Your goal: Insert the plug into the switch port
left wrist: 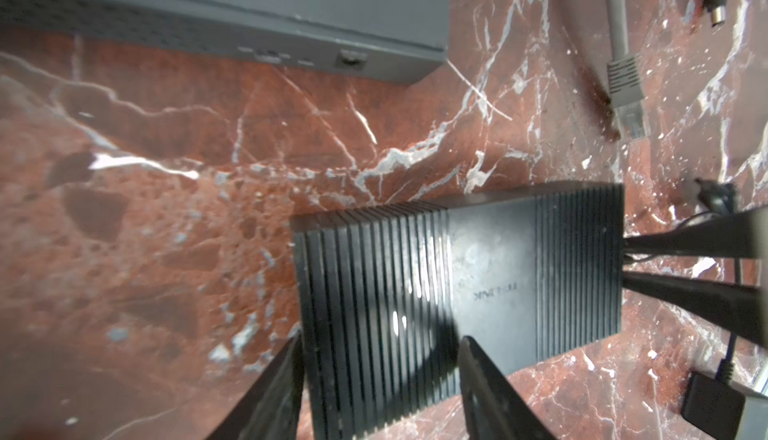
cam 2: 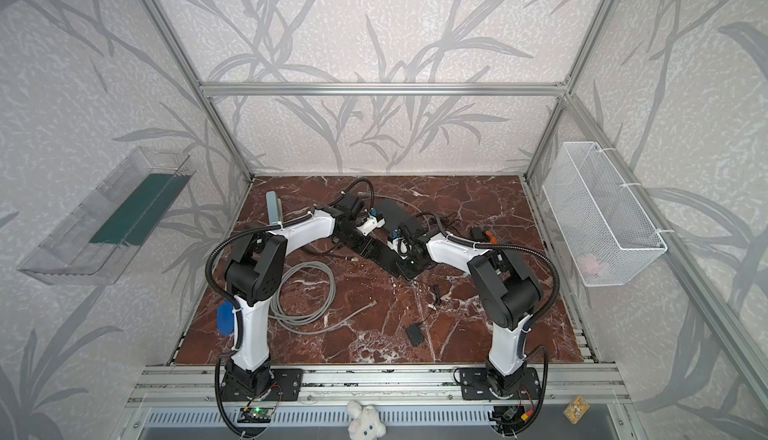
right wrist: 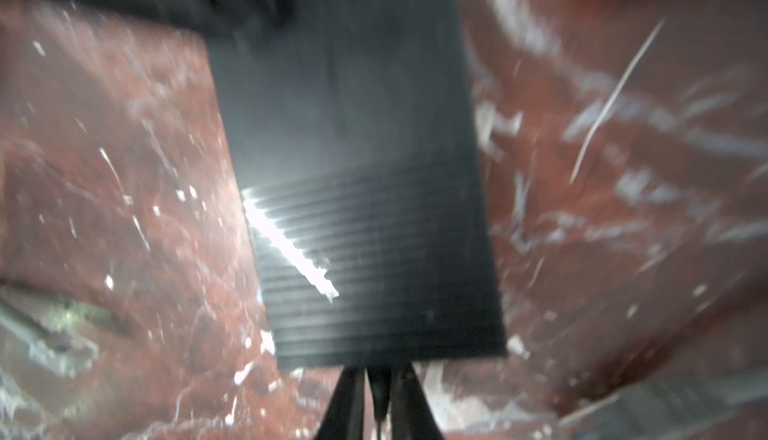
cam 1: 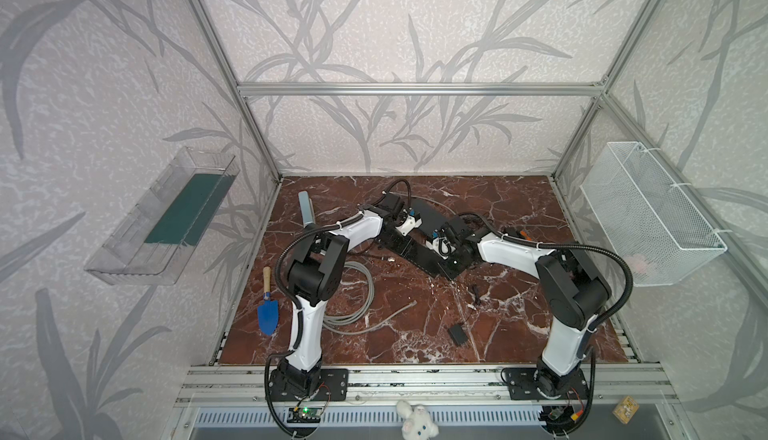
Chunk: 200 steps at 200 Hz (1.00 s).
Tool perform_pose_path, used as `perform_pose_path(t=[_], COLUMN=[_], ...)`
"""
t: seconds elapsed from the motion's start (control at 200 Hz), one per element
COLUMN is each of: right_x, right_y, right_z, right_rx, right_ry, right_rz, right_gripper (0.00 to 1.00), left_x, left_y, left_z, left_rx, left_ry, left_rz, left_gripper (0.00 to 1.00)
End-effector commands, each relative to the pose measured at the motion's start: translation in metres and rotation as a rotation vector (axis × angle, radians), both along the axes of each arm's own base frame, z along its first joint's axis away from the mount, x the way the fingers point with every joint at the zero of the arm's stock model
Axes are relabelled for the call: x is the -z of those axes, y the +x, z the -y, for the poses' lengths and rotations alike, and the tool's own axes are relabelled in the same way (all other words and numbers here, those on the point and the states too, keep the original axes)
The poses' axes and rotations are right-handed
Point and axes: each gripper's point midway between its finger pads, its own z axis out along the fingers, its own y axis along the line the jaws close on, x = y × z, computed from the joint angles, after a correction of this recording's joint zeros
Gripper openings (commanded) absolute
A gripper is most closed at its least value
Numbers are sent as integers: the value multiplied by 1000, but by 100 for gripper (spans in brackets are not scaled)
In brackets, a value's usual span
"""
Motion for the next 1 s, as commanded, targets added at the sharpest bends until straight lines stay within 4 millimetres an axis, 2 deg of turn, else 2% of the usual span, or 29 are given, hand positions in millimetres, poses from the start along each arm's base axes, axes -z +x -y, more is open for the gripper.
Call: perform_pose_path(t=[0.0,0.185,0.2,0.325,0.44,0.51,0.565,0.67,0.765,0.995], right_x=[-49,-46,-55,-74,-83,-77,-70,-46,-28,-8], right_y=[48,19,18,-2,-25,-52,-71,-102,-115,-123], right_z=[-35,0,2,19,54,84,96,97,94,86], right_rx=[0,58,63,113,344,519,599,684,715,749], right_ry=[180,122,128,102,4,-116,-157,-122,-92,-33], right_rz=[235,142,156,122,17,-94,-171,-293,-355,-407], right_gripper=[20,41,43,51,55,55,55,56,56,56], left_x=[47,40,39,25,5,-10,-22,-41,-50,-56], left_y=[-60,-28,-26,-11,5,17,25,37,43,44], left_z=[-7,-29,-29,-28,-27,-28,-28,-28,-32,-52], left_rx=[26,-104,-108,-168,-240,-298,-338,-389,-425,-492], left_ry=[124,235,235,223,192,170,148,110,110,168], left_rz=[-207,-104,-100,-65,-13,32,69,145,186,243], left_gripper=[60,66,66,70,72,74,75,77,78,79])
